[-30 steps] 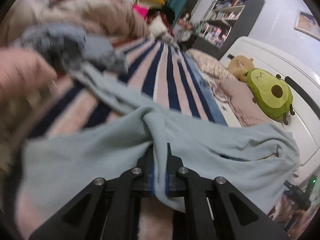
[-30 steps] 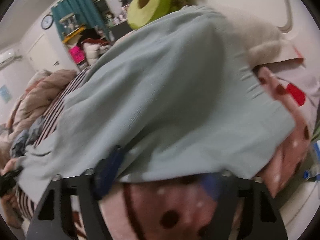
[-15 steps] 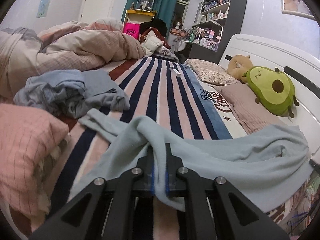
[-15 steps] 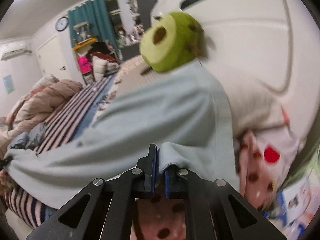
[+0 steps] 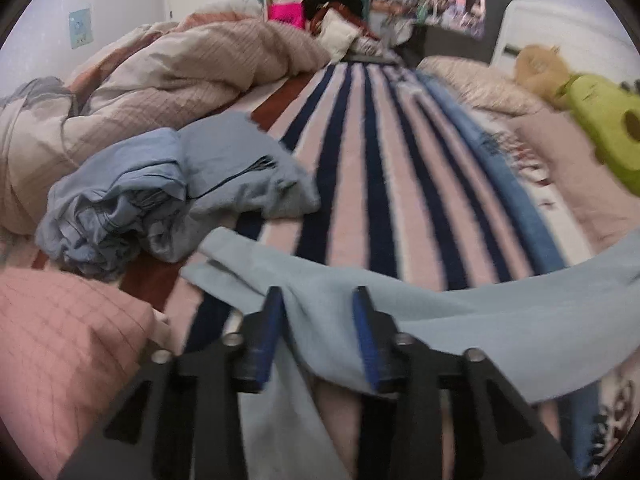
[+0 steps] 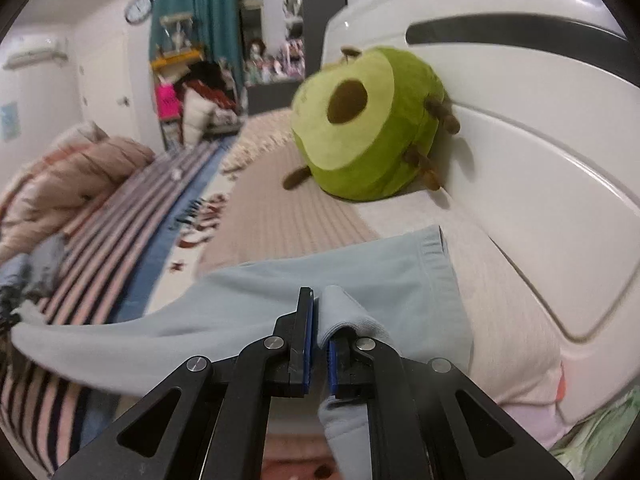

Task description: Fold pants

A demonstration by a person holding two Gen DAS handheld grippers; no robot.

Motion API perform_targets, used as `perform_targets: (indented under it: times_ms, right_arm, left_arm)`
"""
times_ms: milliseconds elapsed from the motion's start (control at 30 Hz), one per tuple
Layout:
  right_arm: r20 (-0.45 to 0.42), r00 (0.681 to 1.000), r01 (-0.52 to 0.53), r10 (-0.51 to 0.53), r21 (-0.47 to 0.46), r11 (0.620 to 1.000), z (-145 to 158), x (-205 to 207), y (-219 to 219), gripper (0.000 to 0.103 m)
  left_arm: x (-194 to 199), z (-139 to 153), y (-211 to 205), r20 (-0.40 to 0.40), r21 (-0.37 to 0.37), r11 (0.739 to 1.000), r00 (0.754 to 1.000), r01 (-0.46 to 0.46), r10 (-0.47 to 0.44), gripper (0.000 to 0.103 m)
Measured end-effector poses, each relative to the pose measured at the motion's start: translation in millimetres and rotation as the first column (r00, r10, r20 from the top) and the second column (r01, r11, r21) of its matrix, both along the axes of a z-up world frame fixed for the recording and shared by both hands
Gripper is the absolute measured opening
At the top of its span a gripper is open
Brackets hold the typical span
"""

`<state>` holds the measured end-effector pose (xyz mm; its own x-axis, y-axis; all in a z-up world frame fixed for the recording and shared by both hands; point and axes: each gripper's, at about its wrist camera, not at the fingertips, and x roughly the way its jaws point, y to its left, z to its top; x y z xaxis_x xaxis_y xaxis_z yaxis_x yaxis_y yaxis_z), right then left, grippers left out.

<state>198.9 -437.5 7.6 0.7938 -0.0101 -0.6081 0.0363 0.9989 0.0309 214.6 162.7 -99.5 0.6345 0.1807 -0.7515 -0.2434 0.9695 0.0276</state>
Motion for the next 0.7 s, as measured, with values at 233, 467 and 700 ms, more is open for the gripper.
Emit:
perform_targets:
  times_ms: [233,467,700]
  right_arm:
    - [-0.082,0.996,0.017,-0.024,-0.085,0.996,-16,63,-1,0.001]
    - [-0.095,0.995,-0.049,0.042,-0.068,0.996,-20,52,13,0.046]
    - [-0.035,0.983,-0.180,0.178,-0.096,0.979,-1,-18,47,0.052]
  left_arm:
    - [14,5,16,0.006,-0.007,1.000,1.000,-0.029,0.029,0.062]
    - [-25,35,1,0.066,-0.023,0.997,0.995,0.070,-0.068,0.078]
    - [-71,25,-22,-0.028,0.056,0.985,0.987,0.163,-0.161,0.080]
